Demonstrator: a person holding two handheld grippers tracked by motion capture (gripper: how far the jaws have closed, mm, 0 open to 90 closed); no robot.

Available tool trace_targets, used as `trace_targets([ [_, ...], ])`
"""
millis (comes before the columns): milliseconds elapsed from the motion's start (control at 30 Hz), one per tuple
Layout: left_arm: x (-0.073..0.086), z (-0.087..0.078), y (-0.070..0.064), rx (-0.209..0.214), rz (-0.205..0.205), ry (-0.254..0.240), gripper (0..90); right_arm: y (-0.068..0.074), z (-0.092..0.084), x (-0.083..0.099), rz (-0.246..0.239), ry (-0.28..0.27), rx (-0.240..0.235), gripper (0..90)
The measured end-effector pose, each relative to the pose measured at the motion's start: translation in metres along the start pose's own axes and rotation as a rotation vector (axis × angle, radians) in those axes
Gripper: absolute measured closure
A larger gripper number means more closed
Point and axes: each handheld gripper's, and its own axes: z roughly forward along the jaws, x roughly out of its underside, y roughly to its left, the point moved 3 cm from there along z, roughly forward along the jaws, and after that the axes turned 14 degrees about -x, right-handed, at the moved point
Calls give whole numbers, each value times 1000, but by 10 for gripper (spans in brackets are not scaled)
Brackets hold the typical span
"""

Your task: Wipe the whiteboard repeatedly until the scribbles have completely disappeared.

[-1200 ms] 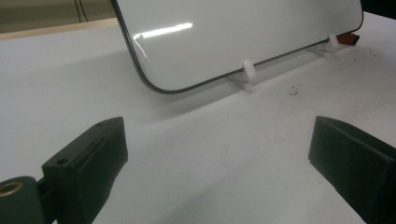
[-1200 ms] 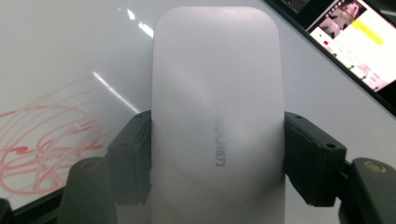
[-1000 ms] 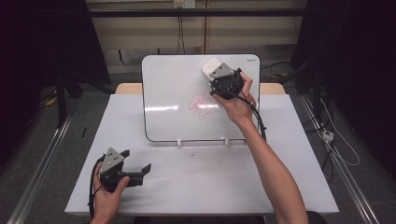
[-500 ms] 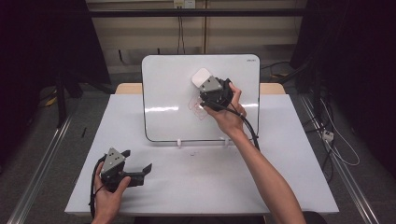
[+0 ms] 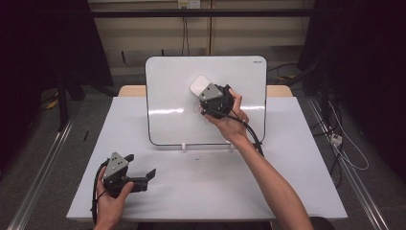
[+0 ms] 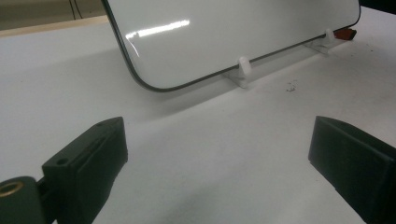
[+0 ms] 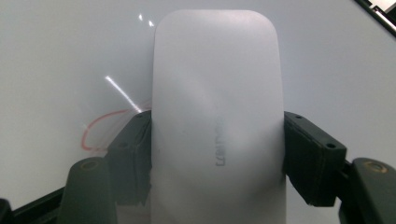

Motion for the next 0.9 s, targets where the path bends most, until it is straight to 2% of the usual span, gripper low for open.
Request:
trace_targets([
  [200,0,-1,1,-5,-4,-5,45,-26,-4,-7,35,1,42,314],
  [333,0,-1,2,-3,-4,-4,45,-49,-10,-9,81,-8,77,314],
  [400,0,0,2,-3,-5,-1,45,-52,-10,-9,93,-9,76,314],
  [500,0,0,3,-1,-3,1,45,-48,-9,-10,82,-8,108,314],
  [600,-1,0,3,-4,-8,-2,45,-42,-9,-8,70,-12,100,314],
  [900,0,1,1,-1,-3,0,45,-7,-1,-1,16,-13,59,314],
])
